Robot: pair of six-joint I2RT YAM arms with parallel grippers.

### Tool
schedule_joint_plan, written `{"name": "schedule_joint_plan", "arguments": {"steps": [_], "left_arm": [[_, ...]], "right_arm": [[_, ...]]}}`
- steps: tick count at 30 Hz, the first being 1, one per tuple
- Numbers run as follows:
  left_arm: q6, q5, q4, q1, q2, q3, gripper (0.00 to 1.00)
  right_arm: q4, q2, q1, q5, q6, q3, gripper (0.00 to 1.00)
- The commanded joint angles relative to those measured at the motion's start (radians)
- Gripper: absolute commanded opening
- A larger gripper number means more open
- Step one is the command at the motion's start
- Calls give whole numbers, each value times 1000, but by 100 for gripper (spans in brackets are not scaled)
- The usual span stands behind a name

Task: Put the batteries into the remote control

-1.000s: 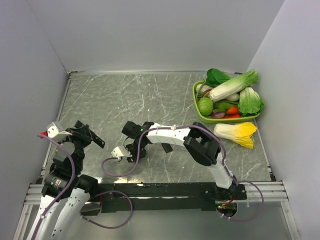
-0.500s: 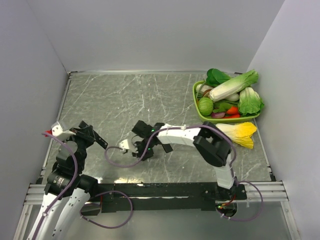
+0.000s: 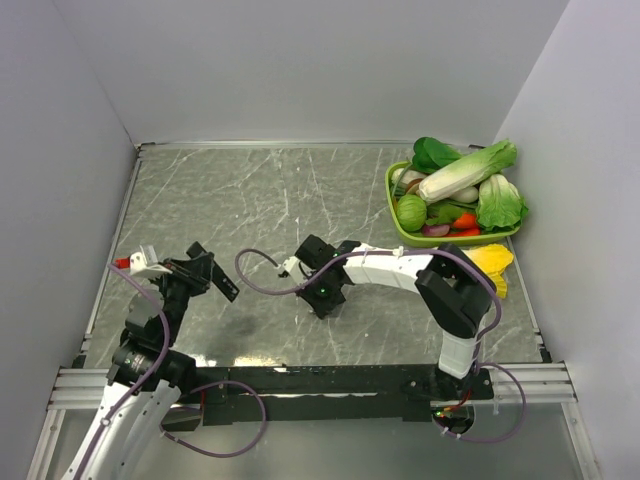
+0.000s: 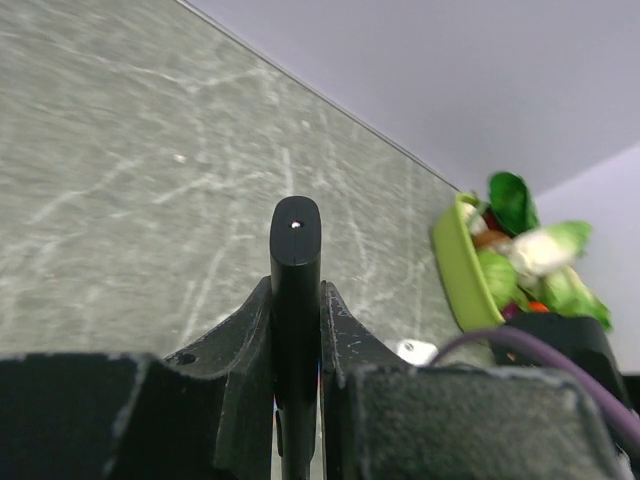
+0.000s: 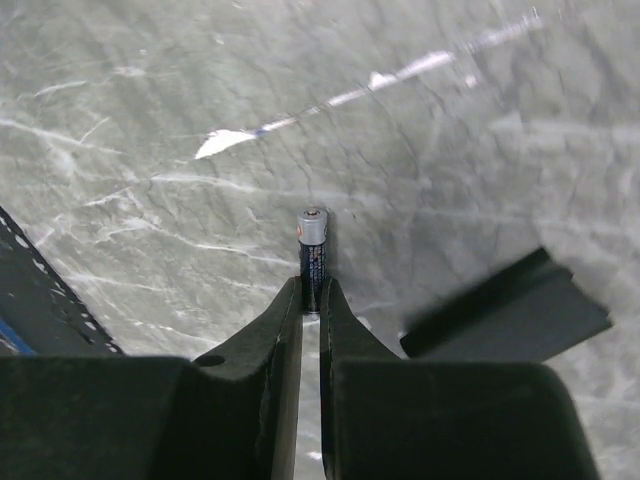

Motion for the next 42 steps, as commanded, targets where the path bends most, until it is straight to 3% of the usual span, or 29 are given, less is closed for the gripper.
{"name": "schedule_joint_plan", "arguments": {"steps": [1, 5, 12, 14, 29, 42], "left_arm": [[-20, 136, 165, -1, -28, -40, 1], [-26, 200, 204, -1, -38, -70, 1], [-31, 225, 223, -1, -38, -90, 1], [-29, 220, 223, -1, -35, -90, 1], [-47, 160, 172, -1, -46, -81, 1], [-38, 166, 175, -1, -18, -75, 1]], "right_arm": [[-74, -24, -9, 58, 147, -27, 10], [-60, -54, -9, 55, 178, -54, 17], [-86, -109, -9, 47, 188, 0, 57], [-91, -129, -7, 53, 192, 20, 61], [-185, -14, 83, 219, 216, 201, 56], [-284, 130, 105, 221, 257, 322, 50]]}}
